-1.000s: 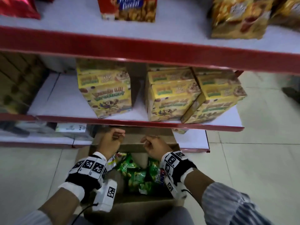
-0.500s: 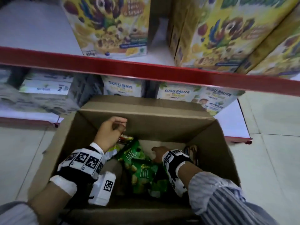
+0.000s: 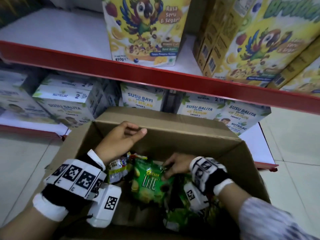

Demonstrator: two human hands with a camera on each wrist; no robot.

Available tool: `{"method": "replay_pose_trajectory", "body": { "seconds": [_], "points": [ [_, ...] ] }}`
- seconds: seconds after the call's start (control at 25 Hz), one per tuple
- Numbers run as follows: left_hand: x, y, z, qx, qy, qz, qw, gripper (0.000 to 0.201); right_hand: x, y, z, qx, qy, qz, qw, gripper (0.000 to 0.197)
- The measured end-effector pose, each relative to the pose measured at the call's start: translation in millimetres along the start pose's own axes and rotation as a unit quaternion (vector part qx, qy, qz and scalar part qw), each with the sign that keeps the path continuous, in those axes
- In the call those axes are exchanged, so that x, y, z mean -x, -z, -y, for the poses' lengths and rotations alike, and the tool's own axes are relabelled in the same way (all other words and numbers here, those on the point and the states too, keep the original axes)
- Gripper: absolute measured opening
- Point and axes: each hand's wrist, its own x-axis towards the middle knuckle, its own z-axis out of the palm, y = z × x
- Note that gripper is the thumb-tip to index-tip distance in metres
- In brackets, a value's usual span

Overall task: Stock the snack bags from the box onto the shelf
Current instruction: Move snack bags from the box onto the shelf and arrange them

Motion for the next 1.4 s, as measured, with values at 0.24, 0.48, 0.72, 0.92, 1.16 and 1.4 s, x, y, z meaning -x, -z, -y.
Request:
{"method": "replay_pose_trajectory", "body": {
  "seconds": [0.24,0.48,0.72,0.92,1.16,1.4],
  "points": [
    [21,27,-29,0.032,-0.065,0.137,0.988,0.080,80,93,53,-0.202,0.139,-0.098,0.964,0.032],
    [18,56,-20,-0.039,-0.080,-0.108,0.990,0.058,16,34,45,-0.426,0.128,-0.095,0.890,0.045],
    [21,75,1,0.051,-0.057,-0.180,0.981,0.054,-80,-69,-6,-0.085,-0.095,-0.097,0.987,0.062],
    [25,81,9,0.126,-0.053,-0.190,0.972,0.044,-112,-111,-22,-0.006,-0.162,-0.077,0.984,0.070],
    [27,81,8,0.189,-0.043,-0.161,0.968,0.027,-98,-103,-19,-0.152,-0.136,-0.048,0.978,0.031],
    [28,93,0,0.212,-0.133,-0.223,0.942,0.014,-38,-49,25,-0.322,0.048,-0.093,0.941,0.023]
  ]
}}
